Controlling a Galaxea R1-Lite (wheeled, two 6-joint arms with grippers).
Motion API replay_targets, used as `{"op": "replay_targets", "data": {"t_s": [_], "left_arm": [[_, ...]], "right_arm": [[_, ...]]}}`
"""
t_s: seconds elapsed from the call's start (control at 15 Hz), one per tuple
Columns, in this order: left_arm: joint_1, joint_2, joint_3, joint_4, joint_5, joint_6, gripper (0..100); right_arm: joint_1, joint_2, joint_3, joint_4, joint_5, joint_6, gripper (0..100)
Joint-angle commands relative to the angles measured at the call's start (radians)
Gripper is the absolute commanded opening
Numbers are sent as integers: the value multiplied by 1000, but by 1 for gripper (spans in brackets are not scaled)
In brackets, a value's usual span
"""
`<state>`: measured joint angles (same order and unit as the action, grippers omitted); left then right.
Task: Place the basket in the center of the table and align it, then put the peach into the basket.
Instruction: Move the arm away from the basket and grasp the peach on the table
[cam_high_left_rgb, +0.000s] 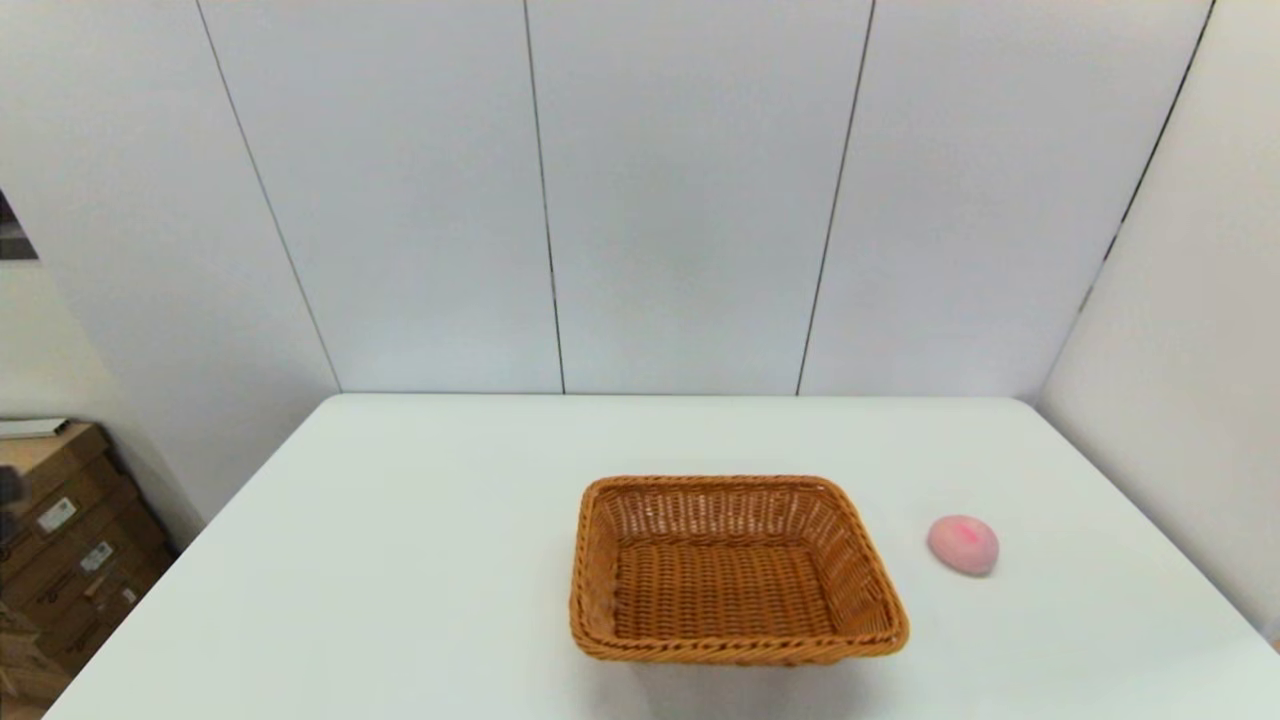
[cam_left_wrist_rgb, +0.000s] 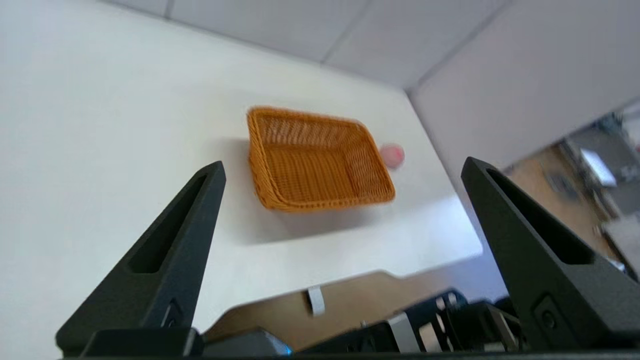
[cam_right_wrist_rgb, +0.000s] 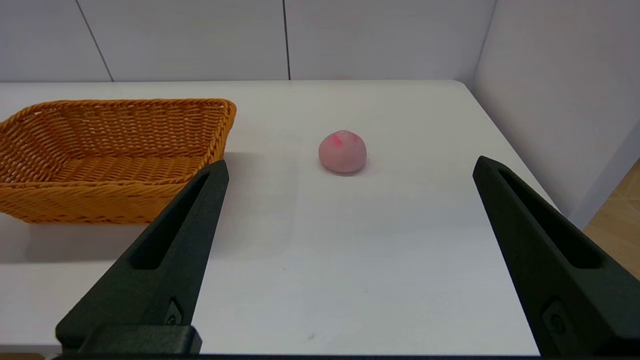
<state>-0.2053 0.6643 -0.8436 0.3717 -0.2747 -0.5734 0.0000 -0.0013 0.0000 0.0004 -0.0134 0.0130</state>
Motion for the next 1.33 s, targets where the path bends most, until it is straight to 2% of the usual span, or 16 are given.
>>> {"op": "replay_targets", "data": {"t_s": [0.07,0.8,0.93,1.0,1.13,1.33], "left_arm": [[145,-213,55,4,-49,-8,100],[188,-566,278,-4,-92,7,100],[190,-624,344,-2,-86,67,100],[190,-669,405,-2,-64,161,100],[190,-666,492,-19,68,299,100],[192,-666,638,-220,164,385,100]], "right_arm": [[0,0,0,0,0,1,100],[0,0,0,0,0,1,100],[0,0,0,0,0,1,100],[0,0,0,0,0,1,100],[0,0,0,0,0,1,100],[0,0,0,0,0,1,100]]}}
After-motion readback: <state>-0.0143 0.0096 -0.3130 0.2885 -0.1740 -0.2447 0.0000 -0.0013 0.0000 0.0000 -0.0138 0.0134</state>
